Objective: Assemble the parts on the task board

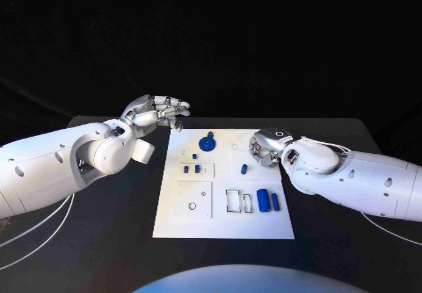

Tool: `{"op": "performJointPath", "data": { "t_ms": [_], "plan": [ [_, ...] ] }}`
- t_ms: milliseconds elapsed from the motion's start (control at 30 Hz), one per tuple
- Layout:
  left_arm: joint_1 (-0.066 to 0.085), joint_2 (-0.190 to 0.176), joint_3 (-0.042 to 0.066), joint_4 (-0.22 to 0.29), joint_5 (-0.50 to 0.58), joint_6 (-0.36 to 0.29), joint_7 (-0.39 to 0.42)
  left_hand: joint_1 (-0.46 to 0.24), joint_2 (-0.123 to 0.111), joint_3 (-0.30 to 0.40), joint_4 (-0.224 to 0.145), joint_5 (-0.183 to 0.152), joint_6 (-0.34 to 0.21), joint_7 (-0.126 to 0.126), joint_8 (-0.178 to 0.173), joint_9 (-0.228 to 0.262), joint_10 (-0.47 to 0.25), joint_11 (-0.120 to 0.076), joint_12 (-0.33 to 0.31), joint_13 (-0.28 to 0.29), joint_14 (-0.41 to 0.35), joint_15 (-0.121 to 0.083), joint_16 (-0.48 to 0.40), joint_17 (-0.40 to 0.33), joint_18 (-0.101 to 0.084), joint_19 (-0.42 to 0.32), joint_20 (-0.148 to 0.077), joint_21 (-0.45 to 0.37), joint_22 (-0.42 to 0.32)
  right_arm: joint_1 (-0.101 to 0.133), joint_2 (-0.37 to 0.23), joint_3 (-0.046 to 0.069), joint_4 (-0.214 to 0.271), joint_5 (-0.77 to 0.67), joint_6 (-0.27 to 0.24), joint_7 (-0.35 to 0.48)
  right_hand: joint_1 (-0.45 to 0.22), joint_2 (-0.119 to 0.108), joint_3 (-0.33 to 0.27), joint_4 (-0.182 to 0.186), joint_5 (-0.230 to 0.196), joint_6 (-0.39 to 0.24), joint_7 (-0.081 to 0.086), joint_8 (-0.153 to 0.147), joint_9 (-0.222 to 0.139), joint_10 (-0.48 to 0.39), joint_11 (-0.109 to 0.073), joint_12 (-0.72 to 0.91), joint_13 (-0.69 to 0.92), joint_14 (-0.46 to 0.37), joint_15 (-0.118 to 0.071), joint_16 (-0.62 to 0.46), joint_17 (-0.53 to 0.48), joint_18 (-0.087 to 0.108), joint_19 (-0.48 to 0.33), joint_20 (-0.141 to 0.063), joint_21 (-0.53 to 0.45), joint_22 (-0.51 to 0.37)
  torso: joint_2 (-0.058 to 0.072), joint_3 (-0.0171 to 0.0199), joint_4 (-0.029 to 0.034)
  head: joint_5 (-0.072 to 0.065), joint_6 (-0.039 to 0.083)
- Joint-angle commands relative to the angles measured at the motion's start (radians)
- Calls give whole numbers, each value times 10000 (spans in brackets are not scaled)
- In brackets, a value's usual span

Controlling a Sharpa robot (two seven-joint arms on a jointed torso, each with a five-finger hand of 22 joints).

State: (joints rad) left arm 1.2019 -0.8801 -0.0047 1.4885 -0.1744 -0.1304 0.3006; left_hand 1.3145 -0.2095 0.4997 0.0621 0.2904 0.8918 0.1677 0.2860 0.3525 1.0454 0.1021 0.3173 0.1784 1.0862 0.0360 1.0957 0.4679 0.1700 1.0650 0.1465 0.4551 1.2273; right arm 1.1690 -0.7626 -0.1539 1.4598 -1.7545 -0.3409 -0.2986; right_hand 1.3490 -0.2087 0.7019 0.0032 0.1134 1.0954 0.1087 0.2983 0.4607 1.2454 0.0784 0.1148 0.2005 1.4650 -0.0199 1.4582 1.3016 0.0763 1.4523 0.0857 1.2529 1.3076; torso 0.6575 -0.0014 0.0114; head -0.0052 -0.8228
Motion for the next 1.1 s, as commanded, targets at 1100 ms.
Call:
{"op": "performJointPath", "data": {
  "t_ms": [1100],
  "plan": [
    [-13,152,-7,-17,39,142,8,-73,-29,74,-45,40,-217,42,-86,-11,-109,70,51,-34,-97,7,-54,-35,89,-6,-63,-89,-29,48,-255,131,2852,552,-894,378,-38,107,94,-76,-141,48,21,75,58,413,-338,-58,47,515,-90,11,-5,-103,5,-91,74,1638,-8,-18,19,537,-5]
  ]
}}
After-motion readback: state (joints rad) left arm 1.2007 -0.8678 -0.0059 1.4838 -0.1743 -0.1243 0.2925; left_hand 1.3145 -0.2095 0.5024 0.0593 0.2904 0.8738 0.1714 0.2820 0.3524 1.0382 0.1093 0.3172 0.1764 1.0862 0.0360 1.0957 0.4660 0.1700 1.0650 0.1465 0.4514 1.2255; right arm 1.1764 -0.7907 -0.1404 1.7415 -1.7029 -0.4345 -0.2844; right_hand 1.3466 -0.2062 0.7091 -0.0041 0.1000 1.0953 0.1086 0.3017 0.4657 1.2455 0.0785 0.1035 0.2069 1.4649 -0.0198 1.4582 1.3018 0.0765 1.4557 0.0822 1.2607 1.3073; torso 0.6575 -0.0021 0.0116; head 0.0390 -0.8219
